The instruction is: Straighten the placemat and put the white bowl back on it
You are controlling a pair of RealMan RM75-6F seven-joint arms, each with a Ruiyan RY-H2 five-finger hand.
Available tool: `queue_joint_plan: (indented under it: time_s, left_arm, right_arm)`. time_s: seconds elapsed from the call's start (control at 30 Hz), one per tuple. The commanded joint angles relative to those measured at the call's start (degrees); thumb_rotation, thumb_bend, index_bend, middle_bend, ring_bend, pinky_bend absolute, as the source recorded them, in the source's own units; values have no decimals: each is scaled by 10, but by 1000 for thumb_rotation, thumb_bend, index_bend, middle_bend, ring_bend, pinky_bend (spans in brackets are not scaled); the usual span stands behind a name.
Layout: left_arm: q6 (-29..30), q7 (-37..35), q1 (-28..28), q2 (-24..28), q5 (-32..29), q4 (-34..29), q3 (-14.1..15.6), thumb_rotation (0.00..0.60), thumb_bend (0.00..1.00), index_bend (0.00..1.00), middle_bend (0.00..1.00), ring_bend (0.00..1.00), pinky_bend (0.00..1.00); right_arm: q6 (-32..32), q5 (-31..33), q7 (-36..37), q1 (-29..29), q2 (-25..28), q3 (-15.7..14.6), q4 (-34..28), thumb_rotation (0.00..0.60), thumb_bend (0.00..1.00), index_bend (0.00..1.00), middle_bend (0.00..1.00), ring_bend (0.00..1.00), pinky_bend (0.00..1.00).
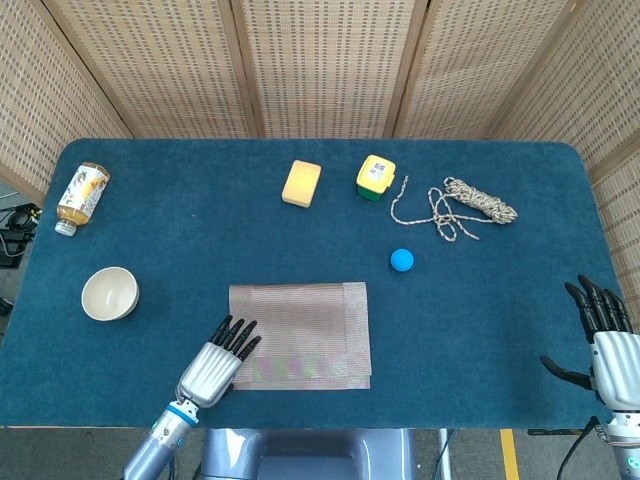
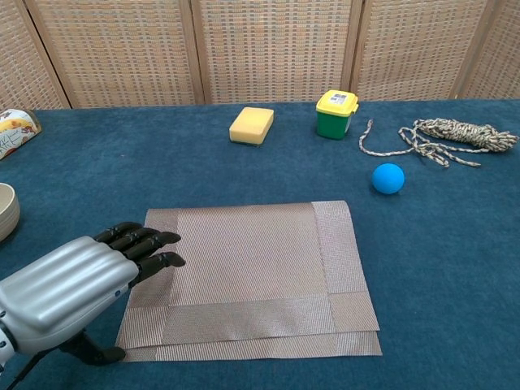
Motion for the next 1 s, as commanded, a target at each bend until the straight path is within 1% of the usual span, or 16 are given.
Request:
queue_joint_plan:
  time_s: [0.03,0.4,0.67,0.83,0.93,1.0]
  left_arm:
    - [-2,2,-3,-6,-1,6,-3,600,168,149,0,0,0]
    - [-6,2,-12,-28,-2,31,-8,600,350,181,0,0,0]
    - [4,-13,-15,-30,5,37,-11,600,362,200,0,0,0]
    - [11,-26,-18,-31,10,39,-18,600,420,218,0,0,0]
    - [17,-35,-20,-33,13,41,-23,600,435,239,0,0,0]
    - [20,-40,-22,-36,17,44,-25,600,441,277,0,0,0]
  right_arm:
    - [-2,2,0,1,0,0,0,600,136,0,0,0,0]
    - [-4,5,8,1,2,1,0,600,136,0,0,0,0]
    - [-4,1,-2,1,-2,-1,-1,600,136,0,0,0,0]
    - [-9,4,-5,3,-3,-1,-1,600,136,0,0,0,0]
    - [-8,6,-3,3,-2,0,-2,600,135,0,0,0,0]
    - [-8,6,-1,2,-1,0,-2,600,134,0,0,0,0]
